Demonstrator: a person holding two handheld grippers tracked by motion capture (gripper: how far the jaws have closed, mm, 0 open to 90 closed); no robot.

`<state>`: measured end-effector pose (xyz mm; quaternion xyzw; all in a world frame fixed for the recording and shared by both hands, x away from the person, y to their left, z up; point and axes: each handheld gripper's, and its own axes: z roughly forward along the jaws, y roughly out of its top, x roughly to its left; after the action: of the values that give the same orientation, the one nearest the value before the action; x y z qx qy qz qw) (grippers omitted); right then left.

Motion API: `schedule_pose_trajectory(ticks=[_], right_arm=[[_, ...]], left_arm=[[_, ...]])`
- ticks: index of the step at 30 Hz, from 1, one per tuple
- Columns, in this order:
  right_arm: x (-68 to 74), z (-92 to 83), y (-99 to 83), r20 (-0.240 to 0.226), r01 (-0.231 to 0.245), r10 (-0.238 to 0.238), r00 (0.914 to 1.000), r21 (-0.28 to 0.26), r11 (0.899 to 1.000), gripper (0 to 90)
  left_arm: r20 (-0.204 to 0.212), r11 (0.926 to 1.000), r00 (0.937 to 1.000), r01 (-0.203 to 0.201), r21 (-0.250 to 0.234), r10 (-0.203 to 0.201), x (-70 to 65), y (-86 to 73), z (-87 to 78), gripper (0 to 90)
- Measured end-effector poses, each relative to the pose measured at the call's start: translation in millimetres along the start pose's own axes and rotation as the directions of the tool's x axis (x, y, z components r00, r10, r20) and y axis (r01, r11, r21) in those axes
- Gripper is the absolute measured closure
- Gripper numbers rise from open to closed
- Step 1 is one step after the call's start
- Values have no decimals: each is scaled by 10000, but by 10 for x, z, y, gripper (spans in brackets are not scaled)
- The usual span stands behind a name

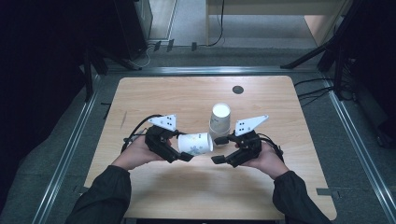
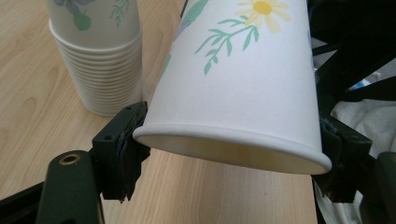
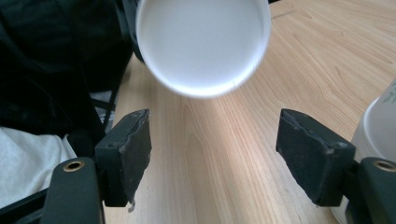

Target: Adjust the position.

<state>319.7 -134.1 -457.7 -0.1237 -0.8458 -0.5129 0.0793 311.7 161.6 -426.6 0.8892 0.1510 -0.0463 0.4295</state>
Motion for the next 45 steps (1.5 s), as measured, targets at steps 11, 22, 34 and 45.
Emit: schedule_pose_trajectory(ticks=[11,22,34,45], right_arm=[[34,1,-29,377,113,-122,9992,244,9996,276],[11,21,-52,569,93,-114,9983,378,9992,269],[7,116,-59,603,108,-155,9981,782,9969,257],[7,154,-60,595,159,-211,9980,867,9961,251]], left_arm=[[-312,9830,9967,-684,1706,748,-28,248,-18,226],[80,9539,9942,-1055,2810,1075,18,419,53,227],[15,9172,9923,-1149,3815,1237,24,295,169,227],[-134,8902,9925,-1033,4437,1218,12,288,253,227]])
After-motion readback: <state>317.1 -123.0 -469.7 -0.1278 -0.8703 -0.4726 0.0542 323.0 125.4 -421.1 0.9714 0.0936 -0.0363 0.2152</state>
